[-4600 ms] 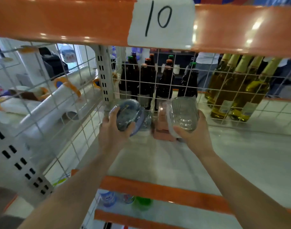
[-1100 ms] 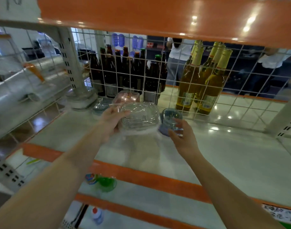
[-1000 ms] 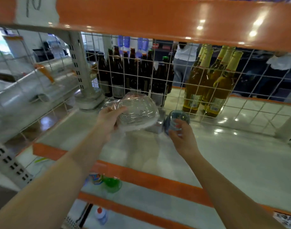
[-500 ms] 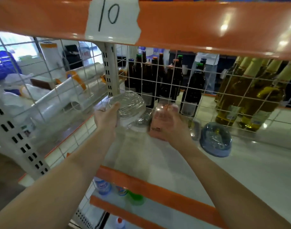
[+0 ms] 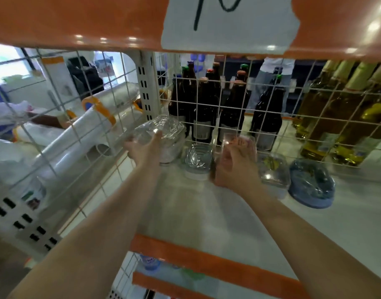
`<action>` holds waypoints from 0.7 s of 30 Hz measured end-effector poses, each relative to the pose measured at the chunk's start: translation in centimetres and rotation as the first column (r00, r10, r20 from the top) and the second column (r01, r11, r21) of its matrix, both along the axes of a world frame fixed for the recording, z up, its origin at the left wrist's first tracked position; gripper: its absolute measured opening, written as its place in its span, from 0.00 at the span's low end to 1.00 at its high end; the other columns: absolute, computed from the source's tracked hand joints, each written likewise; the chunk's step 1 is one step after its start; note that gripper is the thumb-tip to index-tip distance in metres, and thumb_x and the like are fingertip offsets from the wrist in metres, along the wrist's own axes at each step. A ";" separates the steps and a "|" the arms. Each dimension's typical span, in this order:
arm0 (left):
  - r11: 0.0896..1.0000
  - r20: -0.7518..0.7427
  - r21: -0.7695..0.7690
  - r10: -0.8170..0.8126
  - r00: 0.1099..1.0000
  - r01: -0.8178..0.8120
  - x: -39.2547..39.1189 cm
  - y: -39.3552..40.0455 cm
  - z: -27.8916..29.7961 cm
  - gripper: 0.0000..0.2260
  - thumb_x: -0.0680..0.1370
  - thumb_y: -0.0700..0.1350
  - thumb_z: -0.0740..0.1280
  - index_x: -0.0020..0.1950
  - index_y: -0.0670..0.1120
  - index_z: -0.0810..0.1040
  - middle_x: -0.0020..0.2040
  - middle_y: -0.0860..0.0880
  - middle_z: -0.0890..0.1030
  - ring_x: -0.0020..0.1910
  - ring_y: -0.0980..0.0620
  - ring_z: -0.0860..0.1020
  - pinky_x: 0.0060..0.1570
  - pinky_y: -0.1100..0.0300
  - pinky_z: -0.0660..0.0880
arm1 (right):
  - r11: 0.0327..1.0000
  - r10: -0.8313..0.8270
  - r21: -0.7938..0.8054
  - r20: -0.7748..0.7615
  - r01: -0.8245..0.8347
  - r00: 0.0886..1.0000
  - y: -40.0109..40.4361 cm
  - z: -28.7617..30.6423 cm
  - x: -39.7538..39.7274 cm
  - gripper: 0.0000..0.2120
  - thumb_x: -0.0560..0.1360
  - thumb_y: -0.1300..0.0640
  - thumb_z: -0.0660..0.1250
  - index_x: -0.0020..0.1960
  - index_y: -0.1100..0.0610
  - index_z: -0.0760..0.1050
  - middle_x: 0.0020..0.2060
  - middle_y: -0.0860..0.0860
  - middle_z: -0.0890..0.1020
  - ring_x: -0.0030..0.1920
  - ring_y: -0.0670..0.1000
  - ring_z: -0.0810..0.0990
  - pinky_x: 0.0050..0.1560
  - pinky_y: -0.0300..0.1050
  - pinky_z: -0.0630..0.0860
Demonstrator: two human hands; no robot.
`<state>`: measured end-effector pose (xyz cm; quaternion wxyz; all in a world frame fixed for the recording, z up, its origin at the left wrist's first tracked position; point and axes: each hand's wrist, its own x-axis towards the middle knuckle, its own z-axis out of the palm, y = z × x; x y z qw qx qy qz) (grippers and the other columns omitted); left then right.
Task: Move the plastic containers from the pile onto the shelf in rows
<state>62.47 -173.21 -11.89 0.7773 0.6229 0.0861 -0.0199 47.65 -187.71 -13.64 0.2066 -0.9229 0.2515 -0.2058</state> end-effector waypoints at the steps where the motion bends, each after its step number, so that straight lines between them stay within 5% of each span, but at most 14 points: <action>1: 0.999 0.016 0.047 -0.001 1.000 0.000 0.4 0.0 -0.5 0.38 0.69 0.48 0.76 0.72 0.47 0.58 0.69 0.42 0.67 0.65 0.44 0.71 0.65 0.47 0.70 | 1.000 -0.001 -0.022 0.018 0.002 1.000 0.0 0.0 0.1 0.24 0.68 0.54 0.71 0.62 0.56 0.71 0.64 0.54 0.71 0.68 0.55 0.64 0.71 0.47 0.55; 5: 0.970 0.113 0.241 -0.070 0.991 0.041 0.7 0.4 -1.2 0.48 0.65 0.60 0.77 0.77 0.55 0.52 0.75 0.43 0.58 0.69 0.52 0.63 0.66 0.56 0.66 | 0.999 -0.022 -0.047 0.035 0.024 0.999 0.3 -0.1 0.4 0.27 0.67 0.48 0.66 0.65 0.54 0.71 0.65 0.54 0.72 0.68 0.56 0.66 0.71 0.48 0.54; 7: 0.956 0.213 0.293 -0.094 0.972 0.028 0.6 0.6 -1.1 0.43 0.71 0.46 0.76 0.77 0.57 0.51 0.75 0.45 0.50 0.68 0.55 0.58 0.66 0.59 0.63 | 0.999 -0.033 -0.028 0.018 0.033 0.999 0.4 0.0 0.5 0.30 0.65 0.45 0.62 0.66 0.53 0.70 0.67 0.53 0.71 0.69 0.55 0.65 0.71 0.49 0.53; 9: 0.916 0.269 0.399 -0.153 0.951 0.035 1.3 0.8 -1.0 0.37 0.72 0.42 0.74 0.73 0.61 0.58 0.75 0.45 0.51 0.71 0.47 0.62 0.67 0.52 0.68 | 0.999 -0.038 -0.012 0.005 0.038 0.999 0.4 0.0 0.6 0.33 0.63 0.43 0.58 0.66 0.54 0.70 0.68 0.52 0.70 0.69 0.54 0.64 0.71 0.48 0.52; 11: 0.857 0.212 0.511 -0.203 0.956 0.068 1.9 1.0 -0.5 0.28 0.68 0.52 0.73 0.65 0.65 0.68 0.74 0.44 0.59 0.66 0.38 0.70 0.63 0.45 0.73 | 0.999 -0.034 -0.004 0.012 0.034 0.999 0.3 -0.2 0.6 0.35 0.62 0.43 0.58 0.67 0.54 0.69 0.68 0.52 0.69 0.70 0.54 0.63 0.71 0.47 0.51; 13: 0.788 0.143 0.604 -0.255 0.956 0.119 1.7 1.0 -0.2 0.23 0.68 0.58 0.69 0.62 0.64 0.72 0.75 0.44 0.60 0.70 0.36 0.64 0.68 0.45 0.66 | 1.000 -0.028 0.012 0.026 0.028 0.999 0.4 -0.1 0.5 0.35 0.63 0.44 0.59 0.68 0.55 0.69 0.68 0.52 0.69 0.70 0.53 0.63 0.71 0.47 0.51; 16: 0.623 0.229 0.783 -0.296 0.927 0.006 1.2 1.1 0.0 0.22 0.76 0.58 0.65 0.69 0.56 0.71 0.77 0.47 0.53 0.76 0.45 0.47 0.74 0.51 0.50 | 1.000 -0.024 0.014 0.017 0.024 1.000 0.5 0.0 0.4 0.32 0.66 0.44 0.62 0.68 0.55 0.68 0.69 0.52 0.68 0.70 0.53 0.61 0.71 0.47 0.50; 21: 0.573 0.219 0.816 -0.423 0.879 0.073 1.3 1.6 0.1 0.32 0.71 0.63 0.68 0.72 0.53 0.67 0.70 0.47 0.68 0.70 0.44 0.65 0.70 0.47 0.62 | 0.999 -0.028 -0.022 0.043 0.029 0.999 0.5 -0.1 0.3 0.30 0.68 0.46 0.66 0.67 0.57 0.69 0.69 0.53 0.69 0.71 0.54 0.61 0.71 0.46 0.49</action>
